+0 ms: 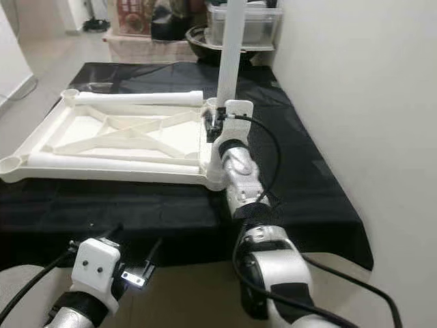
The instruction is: Building children table
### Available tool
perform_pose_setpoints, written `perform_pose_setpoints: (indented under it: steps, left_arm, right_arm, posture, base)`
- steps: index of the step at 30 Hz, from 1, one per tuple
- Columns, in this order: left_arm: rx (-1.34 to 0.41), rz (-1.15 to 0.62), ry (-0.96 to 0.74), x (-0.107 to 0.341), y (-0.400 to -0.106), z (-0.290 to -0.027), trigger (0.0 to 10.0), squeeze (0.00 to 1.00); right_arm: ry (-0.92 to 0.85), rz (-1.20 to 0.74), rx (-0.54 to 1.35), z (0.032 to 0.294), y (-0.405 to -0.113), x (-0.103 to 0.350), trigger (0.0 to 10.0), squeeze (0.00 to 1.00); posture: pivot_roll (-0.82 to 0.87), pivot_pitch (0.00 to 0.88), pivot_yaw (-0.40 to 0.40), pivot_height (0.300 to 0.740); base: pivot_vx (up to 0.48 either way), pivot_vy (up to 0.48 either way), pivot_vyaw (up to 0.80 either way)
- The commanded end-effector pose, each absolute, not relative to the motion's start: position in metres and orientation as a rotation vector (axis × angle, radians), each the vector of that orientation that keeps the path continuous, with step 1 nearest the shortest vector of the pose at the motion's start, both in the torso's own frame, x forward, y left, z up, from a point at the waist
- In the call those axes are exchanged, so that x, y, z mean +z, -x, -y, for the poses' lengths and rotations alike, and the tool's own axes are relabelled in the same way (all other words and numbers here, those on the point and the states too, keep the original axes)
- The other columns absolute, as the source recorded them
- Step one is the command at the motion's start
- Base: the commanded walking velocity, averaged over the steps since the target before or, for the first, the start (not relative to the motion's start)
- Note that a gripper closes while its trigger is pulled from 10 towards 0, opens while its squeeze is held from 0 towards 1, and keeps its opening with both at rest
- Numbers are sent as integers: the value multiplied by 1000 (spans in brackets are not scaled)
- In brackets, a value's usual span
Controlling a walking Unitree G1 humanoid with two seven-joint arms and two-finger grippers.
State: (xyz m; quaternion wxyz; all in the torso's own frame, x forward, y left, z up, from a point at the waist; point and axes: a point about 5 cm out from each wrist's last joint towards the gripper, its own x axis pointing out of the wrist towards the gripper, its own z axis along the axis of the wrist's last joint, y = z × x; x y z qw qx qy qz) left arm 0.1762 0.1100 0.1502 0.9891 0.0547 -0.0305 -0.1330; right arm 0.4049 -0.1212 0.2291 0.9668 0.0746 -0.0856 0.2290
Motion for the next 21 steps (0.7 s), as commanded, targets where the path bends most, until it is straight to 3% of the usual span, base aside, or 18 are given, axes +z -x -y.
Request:
perform_pose_setpoints:
  steps: [1, 6, 7, 8, 10, 16, 17, 19, 20, 21]
  left_arm:
    - [-270, 40, -116, 145, -176, -110, 10000, 0]
    - [-270, 41, -116, 144, -176, -110, 10000, 0]
    - [-270, 41, -114, 145, -176, -110, 10000, 0]
    - [-270, 41, -114, 145, -176, -110, 10000, 0]
    - [-270, 43, -107, 146, -175, -109, 10000, 0]
    - [-265, 39, -105, 146, -173, -110, 10000, 0]
    - [-265, 38, -105, 146, -173, -110, 10000, 0]
    - [-266, 38, -105, 146, -173, -110, 10000, 0]
    - [-268, 37, -102, 146, -174, -110, 10000, 0]
    - [-268, 37, -102, 146, -174, -110, 10000, 0]
  right_arm:
    - [-221, 90, 693, 110, -400, 219, 10000, 0]
    - [-220, 37, 891, 109, -393, 215, 10000, 0]
    - [-172, 6, 1038, 106, -387, 210, 10000, 0]
    - [-172, 6, 1038, 106, -387, 210, 10000, 0]
    - [-117, -29, 1331, 95, -376, 211, 10000, 0]
    - [-113, -30, 1413, 84, -376, 216, 10000, 0]
    - [-103, -27, 1418, 81, -376, 218, 2627, 0]
    - [-97, -25, 1420, 79, -376, 218, 2627, 0]
    - [-144, 3, 1376, 75, -378, 219, 0, 0]
    - [-144, 3, 1376, 75, -378, 219, 0, 0]
  posture:
    - [85, 72, -38, 740]
    - [87, 74, -36, 740]
    - [94, 75, -40, 740]
    - [94, 75, -40, 740]
    - [113, 82, -50, 740]
    - [109, 88, -46, 740]
    - [117, 92, -52, 740]
    - [117, 92, -52, 740]
    - [116, 95, -52, 740]
    - [116, 95, -52, 740]
  base:
    - [0, 0, 0]
    - [0, 0, 0]
    - [0, 0, 0]
    - [0, 0, 0]
    - [0, 0, 0]
    - [0, 0, 0]
    - [0, 0, 0]
    - [0, 0, 0]
    - [0, 0, 0]
    - [0, 0, 0]
